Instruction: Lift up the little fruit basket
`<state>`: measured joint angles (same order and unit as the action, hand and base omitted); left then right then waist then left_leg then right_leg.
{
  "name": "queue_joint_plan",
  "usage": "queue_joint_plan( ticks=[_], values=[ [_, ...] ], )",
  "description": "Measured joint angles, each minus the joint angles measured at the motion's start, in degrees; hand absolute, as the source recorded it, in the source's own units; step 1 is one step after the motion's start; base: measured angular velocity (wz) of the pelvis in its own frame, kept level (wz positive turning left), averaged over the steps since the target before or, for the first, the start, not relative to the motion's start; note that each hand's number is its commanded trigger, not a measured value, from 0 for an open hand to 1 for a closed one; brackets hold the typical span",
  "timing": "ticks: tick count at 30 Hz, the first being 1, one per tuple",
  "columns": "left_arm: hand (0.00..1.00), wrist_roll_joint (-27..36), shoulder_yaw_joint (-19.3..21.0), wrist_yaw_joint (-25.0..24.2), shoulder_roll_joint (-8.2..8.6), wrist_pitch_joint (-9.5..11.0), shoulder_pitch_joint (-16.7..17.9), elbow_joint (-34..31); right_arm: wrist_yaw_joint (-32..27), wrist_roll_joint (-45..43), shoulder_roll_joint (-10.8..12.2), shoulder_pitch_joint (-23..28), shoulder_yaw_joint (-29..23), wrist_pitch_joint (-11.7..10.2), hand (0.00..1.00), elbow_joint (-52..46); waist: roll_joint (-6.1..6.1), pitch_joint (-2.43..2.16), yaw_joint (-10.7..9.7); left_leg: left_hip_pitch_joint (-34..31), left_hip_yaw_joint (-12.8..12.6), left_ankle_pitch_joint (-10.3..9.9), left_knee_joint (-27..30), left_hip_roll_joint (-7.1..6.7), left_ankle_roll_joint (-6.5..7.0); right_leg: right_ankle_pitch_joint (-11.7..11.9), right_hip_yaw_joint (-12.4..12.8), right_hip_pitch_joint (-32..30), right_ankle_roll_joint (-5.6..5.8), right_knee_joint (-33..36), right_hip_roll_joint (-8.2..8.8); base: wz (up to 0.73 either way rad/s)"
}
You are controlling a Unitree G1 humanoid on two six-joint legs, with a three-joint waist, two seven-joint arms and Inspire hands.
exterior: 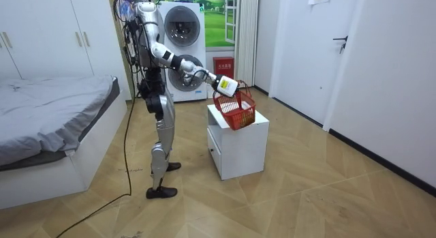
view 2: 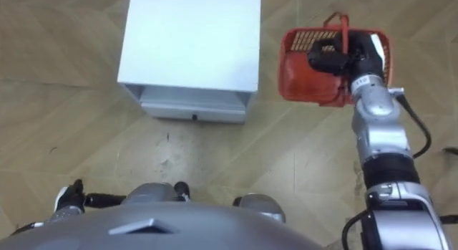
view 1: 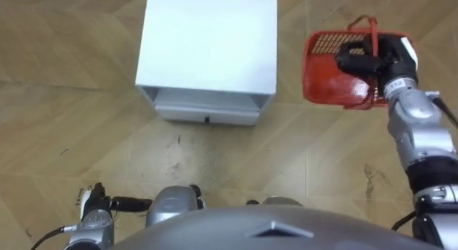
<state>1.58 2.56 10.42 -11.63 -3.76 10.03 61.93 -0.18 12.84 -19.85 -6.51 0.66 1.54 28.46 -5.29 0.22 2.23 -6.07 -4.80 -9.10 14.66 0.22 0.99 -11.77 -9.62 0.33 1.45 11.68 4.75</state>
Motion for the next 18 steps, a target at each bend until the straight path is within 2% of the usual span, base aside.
queue_joint_plan(
  ticks=[3, 10, 12, 18],
  values=[
    [0.00, 0.0, 1.8, -0.8, 0.05, 0.0, 0.1, -0.1, 1.6, -0.5, 0.0, 0.0, 0.0, 1.1, 1.00, -4.0, 0.02, -0.02, 0.1, 0.3, 0.0, 0.1, -0.6, 0.01, -0.14, 0.0, 0.0, 0.0, 0.00, 0.0, -0.02, 0.00],
    [0.00, 0.0, 3.0, -3.5, -0.10, 0.0, 0.7, -0.4, 4.6, -4.3, 0.0, 0.0, 0.0, 1.6, 1.00, -10.0, -0.07, -0.08, 0.9, 1.1, 0.0, 0.1, -1.1, -0.13, -0.25, 0.0, -0.6, 0.8, 0.00, 0.1, -0.04, 0.02],
    [0.00, -0.1, 2.9, -4.2, -0.11, 0.0, 0.7, -0.5, 5.2, -4.5, 0.1, 0.0, 0.7, 2.3, 1.00, -11.5, -0.01, -0.10, 1.8, 1.2, 0.0, 0.1, -1.1, -0.11, -0.26, 0.0, -1.2, 0.9, -0.04, 0.1, -0.05, 0.00],
    [0.00, -2.3, 2.8, -4.9, -0.01, -0.1, 0.5, 0.1, 7.2, -5.2, 1.0, -0.2, 3.1, 2.3, 1.00, -13.6, 0.30, 0.11, 4.8, 1.2, 0.4, 0.2, -1.3, -0.22, -0.38, 0.1, -1.6, 0.9, -0.13, 0.1, -0.18, 0.01]
  ],
)
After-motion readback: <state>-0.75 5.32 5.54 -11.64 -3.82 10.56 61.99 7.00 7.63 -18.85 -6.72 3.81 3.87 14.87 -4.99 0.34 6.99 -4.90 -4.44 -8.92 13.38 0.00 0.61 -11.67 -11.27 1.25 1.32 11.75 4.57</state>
